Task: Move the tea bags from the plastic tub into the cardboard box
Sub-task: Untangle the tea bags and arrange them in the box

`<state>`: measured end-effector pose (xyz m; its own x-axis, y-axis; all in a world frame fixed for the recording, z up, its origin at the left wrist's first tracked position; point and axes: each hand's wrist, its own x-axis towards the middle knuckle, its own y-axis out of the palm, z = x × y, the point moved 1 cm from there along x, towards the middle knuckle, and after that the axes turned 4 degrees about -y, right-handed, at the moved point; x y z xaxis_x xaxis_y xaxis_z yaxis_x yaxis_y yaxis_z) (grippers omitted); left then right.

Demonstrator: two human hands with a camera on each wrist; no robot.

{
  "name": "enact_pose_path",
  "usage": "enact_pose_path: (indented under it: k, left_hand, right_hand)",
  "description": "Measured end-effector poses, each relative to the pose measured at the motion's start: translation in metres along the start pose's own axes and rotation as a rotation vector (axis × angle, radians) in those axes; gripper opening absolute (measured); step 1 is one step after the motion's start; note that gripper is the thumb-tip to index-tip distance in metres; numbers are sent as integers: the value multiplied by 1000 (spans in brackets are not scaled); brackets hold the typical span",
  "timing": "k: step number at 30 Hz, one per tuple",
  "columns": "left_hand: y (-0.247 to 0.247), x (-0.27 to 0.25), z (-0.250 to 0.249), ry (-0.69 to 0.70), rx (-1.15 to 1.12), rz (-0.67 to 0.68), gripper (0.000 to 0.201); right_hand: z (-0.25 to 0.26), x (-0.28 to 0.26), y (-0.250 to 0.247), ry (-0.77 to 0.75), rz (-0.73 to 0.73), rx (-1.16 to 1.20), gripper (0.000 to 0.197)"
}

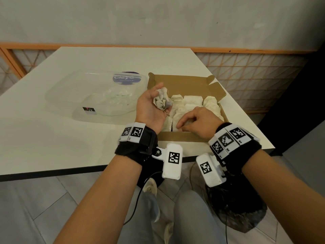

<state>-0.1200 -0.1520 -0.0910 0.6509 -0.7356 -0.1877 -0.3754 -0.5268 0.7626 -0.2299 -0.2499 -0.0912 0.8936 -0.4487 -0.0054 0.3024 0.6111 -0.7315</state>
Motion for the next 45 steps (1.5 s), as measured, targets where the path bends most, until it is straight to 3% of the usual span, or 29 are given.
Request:
enact_pose_path:
  k: [6, 11, 15, 20, 23, 30, 33, 36, 38, 41, 45]
  left_hand:
    - [0, 0, 0, -14, 27, -12, 36]
    - [3, 1, 3, -22, 134, 40, 39]
    - [5, 2, 5, -62, 242, 103, 40]
    - [6, 3, 5, -75, 241, 131, 39]
    - [6, 3, 5, -69, 217, 137, 36]
    - [9, -1, 7, -98, 298, 206, 21]
    - [7, -1, 9, -73, 351, 236, 35]
    - [7, -1, 10, -47, 413, 232, 42]
    - [8, -1, 9, -54, 393, 220, 34]
    - [8, -1, 8, -90, 288, 176, 19]
    - [7, 1, 8, -75, 322, 147, 20]
  right_hand:
    - [-4, -1, 7, -11, -226, -36, 22]
    - [3, 3, -1, -112, -412, 379, 20]
    - [10, 10, 6, -122, -365, 505, 23]
    - [2, 12, 5, -101, -431, 738, 8]
    - [-1, 12, 2, -66, -467, 842, 11]
    - [-1, 13, 7, -124, -491, 774, 12]
    - [2, 10, 7, -133, -459, 776, 8]
    - [5, 9, 6, -121, -441, 789, 11]
    - [3, 9, 4, -94, -492, 766, 10]
    - [-4, 10, 0, -49, -576, 922, 12]
    - [-3, 5, -6, -78, -450, 1132, 21]
